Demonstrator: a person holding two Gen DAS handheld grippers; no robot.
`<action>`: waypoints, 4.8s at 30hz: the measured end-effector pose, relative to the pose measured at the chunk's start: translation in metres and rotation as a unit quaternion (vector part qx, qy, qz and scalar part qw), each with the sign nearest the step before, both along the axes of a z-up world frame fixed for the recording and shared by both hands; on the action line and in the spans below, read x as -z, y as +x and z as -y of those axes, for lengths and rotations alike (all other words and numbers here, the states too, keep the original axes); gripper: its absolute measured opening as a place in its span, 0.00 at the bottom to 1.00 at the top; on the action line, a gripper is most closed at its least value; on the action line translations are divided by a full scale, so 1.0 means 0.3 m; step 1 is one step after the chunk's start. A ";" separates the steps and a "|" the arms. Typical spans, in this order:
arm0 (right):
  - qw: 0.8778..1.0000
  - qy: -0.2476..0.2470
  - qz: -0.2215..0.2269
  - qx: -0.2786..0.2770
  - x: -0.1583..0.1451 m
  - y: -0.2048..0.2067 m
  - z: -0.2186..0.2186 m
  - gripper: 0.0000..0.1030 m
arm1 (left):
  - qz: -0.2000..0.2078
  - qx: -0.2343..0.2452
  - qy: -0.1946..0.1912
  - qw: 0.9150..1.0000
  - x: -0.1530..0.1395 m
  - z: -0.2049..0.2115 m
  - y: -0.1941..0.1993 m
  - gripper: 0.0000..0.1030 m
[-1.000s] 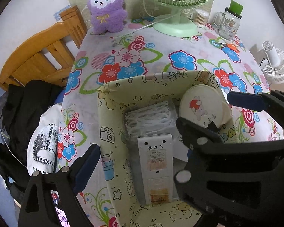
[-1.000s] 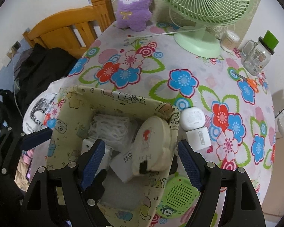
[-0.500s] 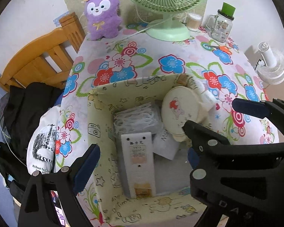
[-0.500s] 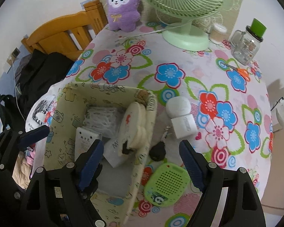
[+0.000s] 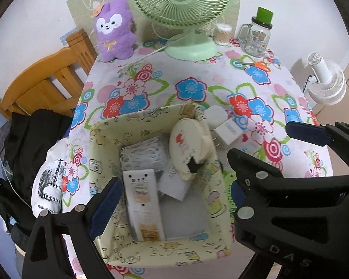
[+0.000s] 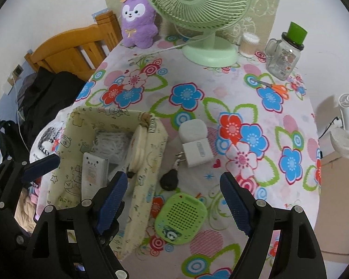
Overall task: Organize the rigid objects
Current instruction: 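Withdraw both tools from the basket toward the white charger and round case, then grasp the white cube charger with the left tool while the right tool approaches the round case, then grasp the white round Redmi case with the right tool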
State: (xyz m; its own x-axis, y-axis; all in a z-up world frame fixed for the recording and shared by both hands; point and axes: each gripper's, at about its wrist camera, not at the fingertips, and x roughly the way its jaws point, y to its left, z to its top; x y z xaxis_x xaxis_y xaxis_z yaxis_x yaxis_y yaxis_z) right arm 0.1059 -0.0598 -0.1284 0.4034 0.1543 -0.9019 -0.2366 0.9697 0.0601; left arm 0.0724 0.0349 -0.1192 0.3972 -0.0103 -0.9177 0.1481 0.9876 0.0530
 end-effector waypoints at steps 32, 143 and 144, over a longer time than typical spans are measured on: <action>1.000 -0.003 0.004 -0.013 -0.032 -0.029 0.283 0.82 | -0.002 0.004 -0.008 1.000 -0.005 0.295 -0.019 0.92; 0.980 -0.021 -0.046 -0.192 0.368 0.453 0.196 0.76 | -0.047 -0.174 -0.028 0.983 0.399 0.252 0.296 0.57; 0.979 -0.020 -0.045 -0.197 0.369 0.452 0.186 0.76 | -0.048 -0.173 -0.028 0.983 0.399 0.243 0.296 0.56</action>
